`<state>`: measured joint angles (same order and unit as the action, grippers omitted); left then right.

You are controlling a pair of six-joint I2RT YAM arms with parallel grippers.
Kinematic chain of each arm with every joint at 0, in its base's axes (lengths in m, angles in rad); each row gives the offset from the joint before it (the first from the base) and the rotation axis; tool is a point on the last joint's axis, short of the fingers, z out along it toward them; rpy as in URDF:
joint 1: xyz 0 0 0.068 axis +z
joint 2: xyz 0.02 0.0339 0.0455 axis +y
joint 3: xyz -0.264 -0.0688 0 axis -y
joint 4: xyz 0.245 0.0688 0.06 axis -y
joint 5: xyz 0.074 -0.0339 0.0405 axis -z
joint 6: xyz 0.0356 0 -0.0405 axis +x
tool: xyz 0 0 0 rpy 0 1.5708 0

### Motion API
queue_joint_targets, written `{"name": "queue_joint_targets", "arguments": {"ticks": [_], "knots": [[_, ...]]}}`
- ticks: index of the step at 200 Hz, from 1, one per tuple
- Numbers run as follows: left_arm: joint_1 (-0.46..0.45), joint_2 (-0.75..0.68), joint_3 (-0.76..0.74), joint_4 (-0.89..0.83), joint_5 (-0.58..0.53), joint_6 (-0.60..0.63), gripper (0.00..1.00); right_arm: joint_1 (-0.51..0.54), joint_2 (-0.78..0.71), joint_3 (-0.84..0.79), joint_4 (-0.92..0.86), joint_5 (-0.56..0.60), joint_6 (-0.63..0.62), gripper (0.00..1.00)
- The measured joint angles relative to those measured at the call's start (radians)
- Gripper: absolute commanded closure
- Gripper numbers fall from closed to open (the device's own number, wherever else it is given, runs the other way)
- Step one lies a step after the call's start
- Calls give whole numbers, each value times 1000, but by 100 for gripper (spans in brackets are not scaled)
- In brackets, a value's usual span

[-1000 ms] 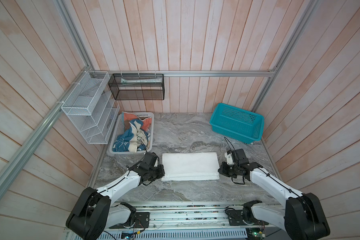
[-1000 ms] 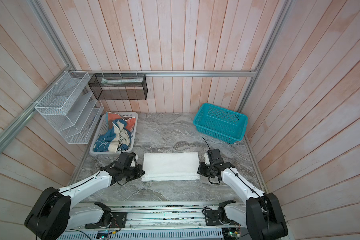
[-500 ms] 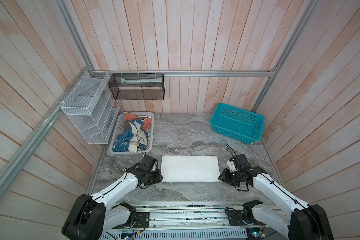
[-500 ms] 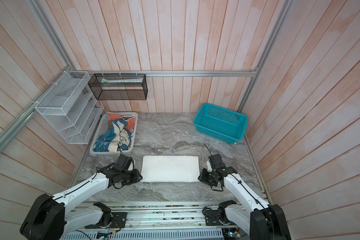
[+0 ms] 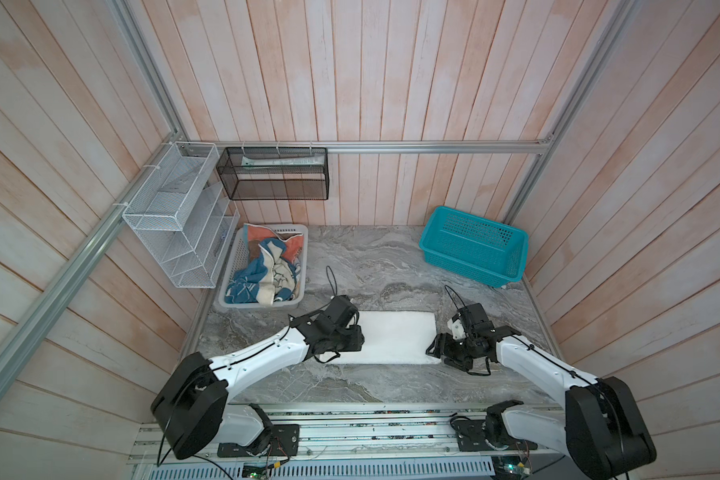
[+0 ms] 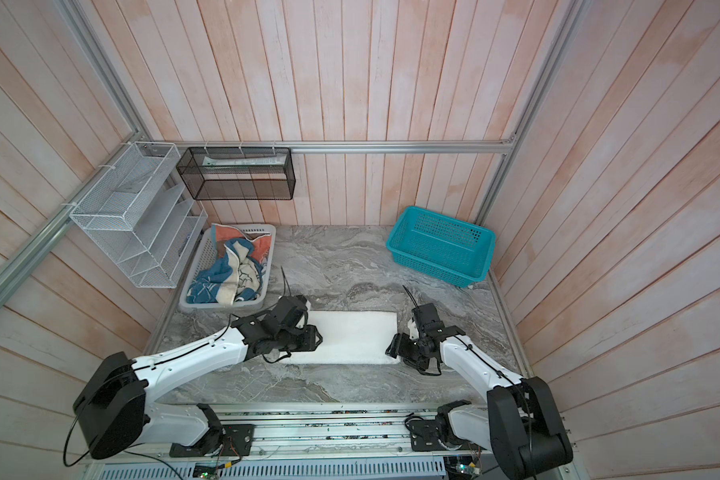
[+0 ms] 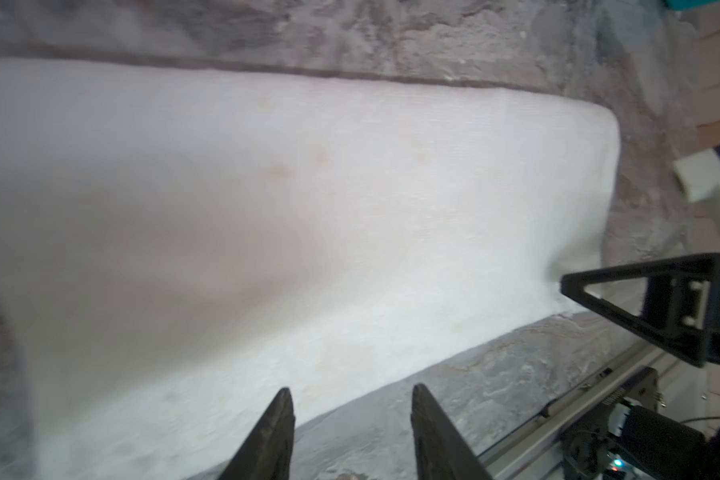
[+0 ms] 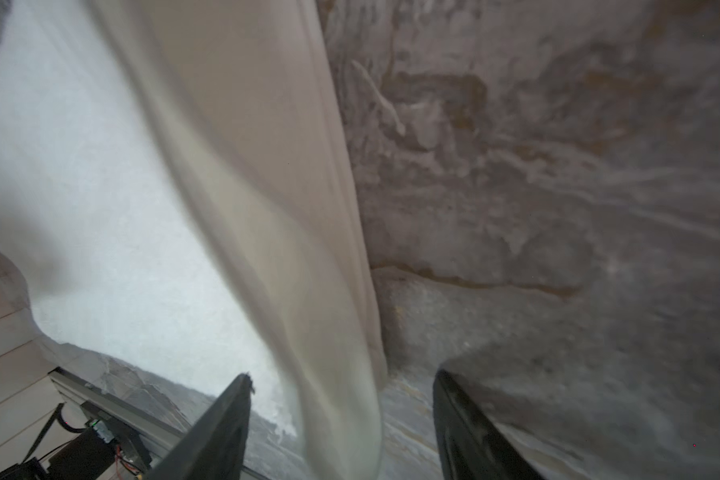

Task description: Fold and stack the towels

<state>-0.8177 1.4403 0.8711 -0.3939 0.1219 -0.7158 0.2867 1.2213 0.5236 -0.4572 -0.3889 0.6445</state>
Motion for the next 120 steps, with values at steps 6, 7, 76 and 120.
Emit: {"name": "queue_joint_targets", "arguments": {"ticks": [6,7,76,120], "knots": [[-23,43,22,37,17,-8,53,0,7,-1,21,-6,6,36],[-26,48,25,41,19,-8,53,0,8,-1,23,-6,8,37],[-94,354,137,268,163,-60,54,14,40,-30,141,-11,57,100],[-16,261,95,280,158,-55,54,40,106,228,79,53,-5,100]]}}
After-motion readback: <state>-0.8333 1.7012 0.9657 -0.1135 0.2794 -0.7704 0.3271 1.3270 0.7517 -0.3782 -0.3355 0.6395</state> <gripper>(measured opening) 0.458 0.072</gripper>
